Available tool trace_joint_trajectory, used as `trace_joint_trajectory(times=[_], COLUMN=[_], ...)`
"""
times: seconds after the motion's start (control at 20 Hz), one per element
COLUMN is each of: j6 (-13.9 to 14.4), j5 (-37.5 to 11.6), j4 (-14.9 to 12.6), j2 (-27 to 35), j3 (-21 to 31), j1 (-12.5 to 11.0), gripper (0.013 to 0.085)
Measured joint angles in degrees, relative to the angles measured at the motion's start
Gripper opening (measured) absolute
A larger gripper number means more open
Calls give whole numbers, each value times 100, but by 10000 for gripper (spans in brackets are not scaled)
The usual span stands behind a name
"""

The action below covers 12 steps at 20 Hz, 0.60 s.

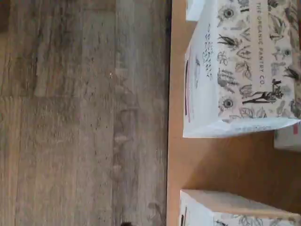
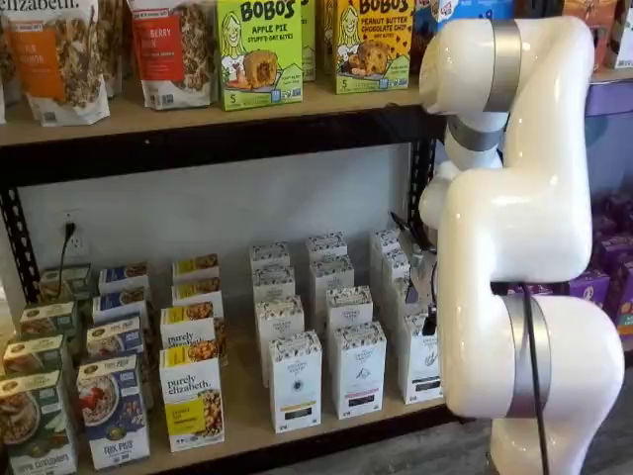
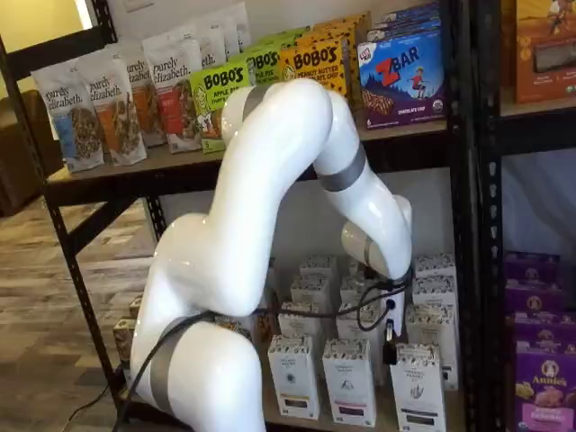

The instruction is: Pick up the white box with a green strip in the middle, on the bottom shelf, the sixth box from the left

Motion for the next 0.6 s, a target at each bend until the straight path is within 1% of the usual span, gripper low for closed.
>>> trace_joint_trajectory(times=[0.05, 0.1, 0.15, 0.2, 0.3, 0.45, 0.6], j6=[96, 436, 664, 769, 806, 638, 664], j5=[6, 22, 32, 31, -26, -275, -472], j4=[-98, -482, -722, -826, -833, -598, -622], j2=[5, 38, 79, 113, 170, 273, 436], j3=[-8, -51, -97, -132, -168, -188, -293], j1=[1, 12, 31, 50, 83, 134, 147], gripper=[850, 850, 850, 850, 850, 850, 850])
